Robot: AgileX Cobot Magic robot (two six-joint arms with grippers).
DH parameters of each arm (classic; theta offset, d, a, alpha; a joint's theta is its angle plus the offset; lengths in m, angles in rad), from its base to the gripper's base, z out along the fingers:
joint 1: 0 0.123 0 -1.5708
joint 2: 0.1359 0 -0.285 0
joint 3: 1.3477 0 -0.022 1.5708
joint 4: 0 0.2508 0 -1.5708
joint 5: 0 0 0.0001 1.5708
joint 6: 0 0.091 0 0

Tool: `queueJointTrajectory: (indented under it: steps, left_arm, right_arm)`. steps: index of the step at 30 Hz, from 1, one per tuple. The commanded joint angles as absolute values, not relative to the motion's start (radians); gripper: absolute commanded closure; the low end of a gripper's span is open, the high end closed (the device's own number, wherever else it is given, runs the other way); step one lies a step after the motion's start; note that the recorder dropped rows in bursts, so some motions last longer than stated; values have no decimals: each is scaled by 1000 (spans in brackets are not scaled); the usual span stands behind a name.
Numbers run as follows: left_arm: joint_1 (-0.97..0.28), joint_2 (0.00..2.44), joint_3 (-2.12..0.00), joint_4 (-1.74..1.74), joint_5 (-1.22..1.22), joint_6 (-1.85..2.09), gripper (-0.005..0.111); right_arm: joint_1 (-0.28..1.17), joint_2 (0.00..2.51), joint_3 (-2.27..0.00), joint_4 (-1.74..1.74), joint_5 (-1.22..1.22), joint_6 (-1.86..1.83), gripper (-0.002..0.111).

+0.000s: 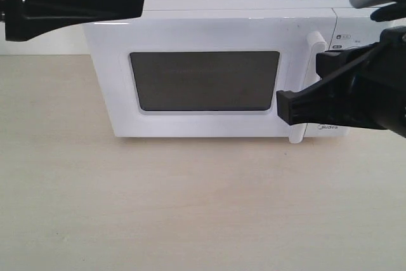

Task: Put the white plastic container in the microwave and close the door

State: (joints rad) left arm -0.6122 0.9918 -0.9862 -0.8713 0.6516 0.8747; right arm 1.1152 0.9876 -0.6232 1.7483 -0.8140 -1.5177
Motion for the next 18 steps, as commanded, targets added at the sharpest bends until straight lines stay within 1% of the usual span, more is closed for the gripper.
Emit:
queueJointTrajectory:
  steps: [1,18]
  left_arm:
    - [-617,987,-987,-874,652,867,102]
    - [-617,987,-987,-874,652,867,102]
  right_arm:
    - [1116,978,-616,1744,-821,-1516,108]
    - [1116,978,-616,1744,-824,-1504,108]
